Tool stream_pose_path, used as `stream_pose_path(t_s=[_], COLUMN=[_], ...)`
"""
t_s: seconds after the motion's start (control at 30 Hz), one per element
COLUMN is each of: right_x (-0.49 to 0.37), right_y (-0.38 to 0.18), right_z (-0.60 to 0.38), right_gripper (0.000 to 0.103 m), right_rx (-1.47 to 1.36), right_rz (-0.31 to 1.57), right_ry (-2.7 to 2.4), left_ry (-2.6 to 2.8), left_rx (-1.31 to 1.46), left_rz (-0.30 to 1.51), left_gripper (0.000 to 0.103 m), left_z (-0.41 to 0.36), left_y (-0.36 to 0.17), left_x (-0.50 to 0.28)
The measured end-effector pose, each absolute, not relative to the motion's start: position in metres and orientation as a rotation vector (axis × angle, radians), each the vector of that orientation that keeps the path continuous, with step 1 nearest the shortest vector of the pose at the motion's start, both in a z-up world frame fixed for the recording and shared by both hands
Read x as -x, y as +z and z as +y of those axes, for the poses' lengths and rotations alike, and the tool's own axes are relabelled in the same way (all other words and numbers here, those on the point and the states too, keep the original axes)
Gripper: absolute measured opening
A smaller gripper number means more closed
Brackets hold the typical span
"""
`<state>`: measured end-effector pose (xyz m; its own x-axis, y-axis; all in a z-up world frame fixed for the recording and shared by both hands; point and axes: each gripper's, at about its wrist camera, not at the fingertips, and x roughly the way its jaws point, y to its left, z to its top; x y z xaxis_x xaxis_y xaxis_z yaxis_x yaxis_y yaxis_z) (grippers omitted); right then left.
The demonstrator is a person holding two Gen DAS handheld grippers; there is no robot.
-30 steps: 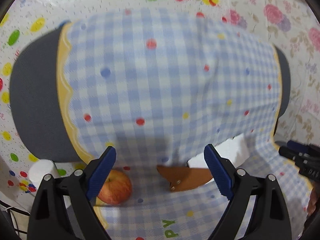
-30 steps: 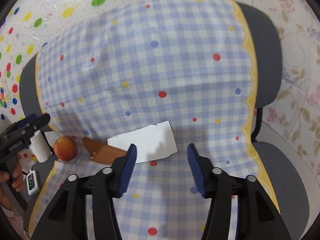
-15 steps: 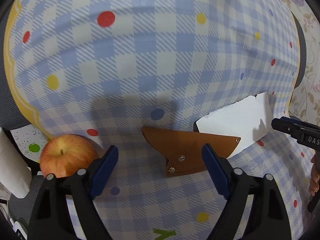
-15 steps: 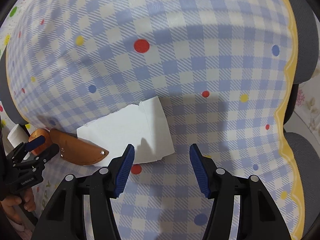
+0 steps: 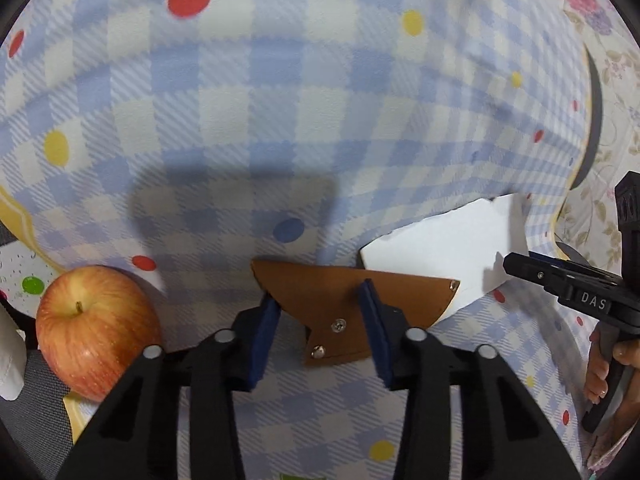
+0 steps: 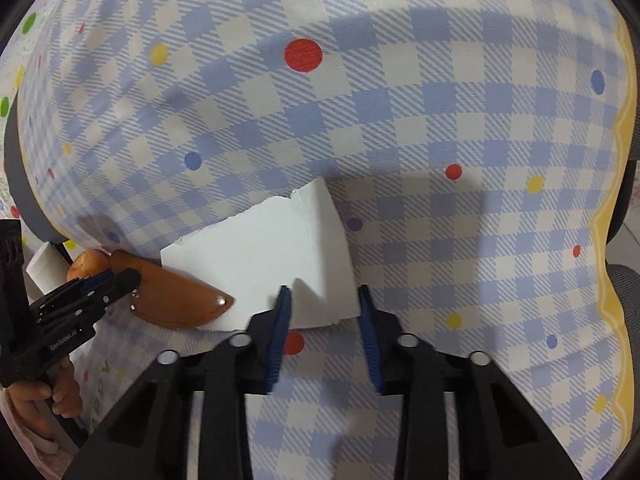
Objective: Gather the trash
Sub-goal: 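Grasp the brown leather piece with the left tool while the right tool grasps the white paper, then carry leather piece and paper to the bin and open both tools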
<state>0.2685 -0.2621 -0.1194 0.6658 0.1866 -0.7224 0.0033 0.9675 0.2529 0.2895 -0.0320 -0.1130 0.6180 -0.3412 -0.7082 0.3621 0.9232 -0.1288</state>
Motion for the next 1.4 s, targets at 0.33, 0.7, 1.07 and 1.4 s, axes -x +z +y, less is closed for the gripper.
stream_pose_path(t_s=[0.33,0.7,1.07,1.4], right_x=[-0.185,-0.063,0.043,0.085], right_y=[-0.087,-0.07,-0.046,-0.023], right_z=[-0.243,-0.223,-0.228,-0.237], right_gripper=[0.001,0.001,0.001,0.001], right_rx=[-0.208,-0.17,-0.225,-0.241], right_rz=[0.727,0.647,0.561,0.496], right_ry=[0.079,-0.027,-0.098,-0.133], left_ry=[-0.479,-0.554,-0.636,-0.649], left_rx=[-0.088,-0.122,-0.107,-0.169], left_rz=[0.686,0.627,0.556,0.529], left_gripper=[0.009,0.0,0.0,0.0], left_z=[-0.031,-0.021,-0.029,-0.053], left_y=[-0.079,-0.063,-0.044,-0.025], left_x=[-0.216,-0.106,-0.029,0.008])
